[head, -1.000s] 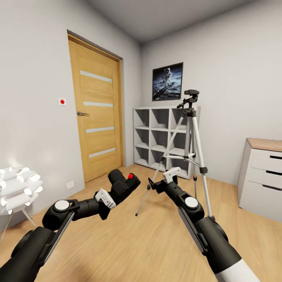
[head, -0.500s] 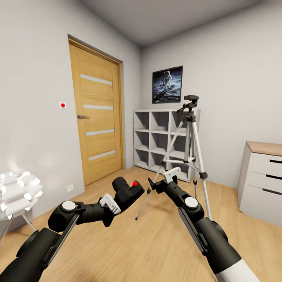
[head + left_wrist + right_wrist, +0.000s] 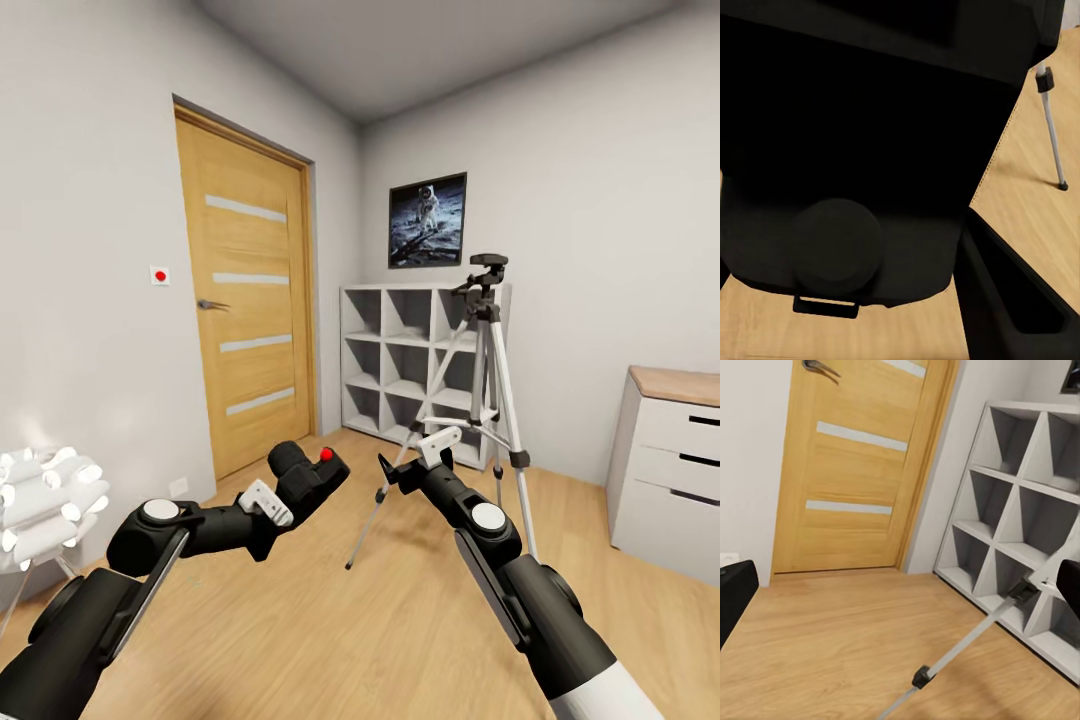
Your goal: Attach the digital camera to the camera tripod in the bedroom.
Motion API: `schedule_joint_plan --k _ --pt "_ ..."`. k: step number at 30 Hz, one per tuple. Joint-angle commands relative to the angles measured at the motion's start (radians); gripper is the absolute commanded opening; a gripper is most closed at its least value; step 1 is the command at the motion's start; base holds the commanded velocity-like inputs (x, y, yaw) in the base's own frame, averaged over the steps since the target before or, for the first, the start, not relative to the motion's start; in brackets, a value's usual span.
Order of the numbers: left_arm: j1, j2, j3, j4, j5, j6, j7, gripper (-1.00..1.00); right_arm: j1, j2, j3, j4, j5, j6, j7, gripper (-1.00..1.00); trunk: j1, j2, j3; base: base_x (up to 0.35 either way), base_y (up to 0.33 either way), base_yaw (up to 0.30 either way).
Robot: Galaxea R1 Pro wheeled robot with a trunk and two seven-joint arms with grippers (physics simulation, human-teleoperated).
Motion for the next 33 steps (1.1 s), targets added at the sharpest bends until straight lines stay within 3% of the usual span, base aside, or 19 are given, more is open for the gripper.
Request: schedule_joint_plan --k 1,3,7,10,12,13,14,20,28,33 --pt "-0.001 0.001 0.005 -0.001 -0.009 0.003 -0.011 -1.0 -0.001 -0.001 0.001 -0.001 0.0 0.006 0.002 1.0 -0.004 0.007 0.002 0.0 0.0 0.0" --pt "-0.028 0.001 0.043 0.001 -0.008 0.022 -0.011 -1.0 -0.001 -0.001 0.0 -0.002 0.0 0.007 0.001 1.0 -0.012 0.021 0.008 0.0 0.0 0.0" --pt "-0.055 0.001 0.053 0.003 -0.007 0.093 -0.012 -1.0 -0.001 -0.001 0.0 -0.001 0.0 0.007 0.001 1.0 -0.027 0.049 0.021 0.0 0.0 0.0" --pt "-0.141 0.002 0.056 0.009 -0.007 0.193 -0.014 -1.0 -0.001 -0.001 -0.001 -0.001 0.0 0.008 0.001 1.0 -0.039 0.07 0.03 0.0 0.0 0.0" --pt "-0.178 0.002 0.056 0.011 -0.007 0.211 -0.015 -1.0 -0.001 -0.001 -0.001 -0.001 0.0 0.008 0.001 1.0 -0.046 0.084 0.036 0.0 0.0 0.0" --pt "-0.251 0.002 0.056 0.013 -0.007 0.211 -0.016 -1.0 -0.001 -0.001 -0.001 -0.001 0.0 0.008 0.001 1.0 -0.05 0.091 0.04 0.0 0.0 0.0" --pt "-0.288 0.003 0.057 0.014 -0.007 0.211 -0.016 -1.0 -0.001 -0.001 -0.002 -0.001 0.0 0.008 0.001 1.0 -0.054 0.098 0.043 0.0 0.0 0.0" --pt "-0.438 0.019 0.056 0.074 -0.007 0.211 -0.02 -1.0 -0.001 -0.001 -0.009 -0.001 0.0 0.008 -0.001 1.0 -0.077 0.14 0.061 0.0 0.0 0.0" --pt "-0.606 0.024 0.053 0.28 -0.007 0.211 -0.03 -1.0 -0.001 -0.001 -0.031 -0.001 0.0 0.008 -0.001 1.0 -0.108 0.196 0.087 0.0 0.0 0.0" --pt "-0.675 0.024 0.044 0.329 -0.007 0.211 -0.06 -1.0 -0.001 -0.001 -0.034 -0.001 0.0 0.008 -0.002 1.0 -0.127 0.231 0.102 0.0 0.0 0.0"
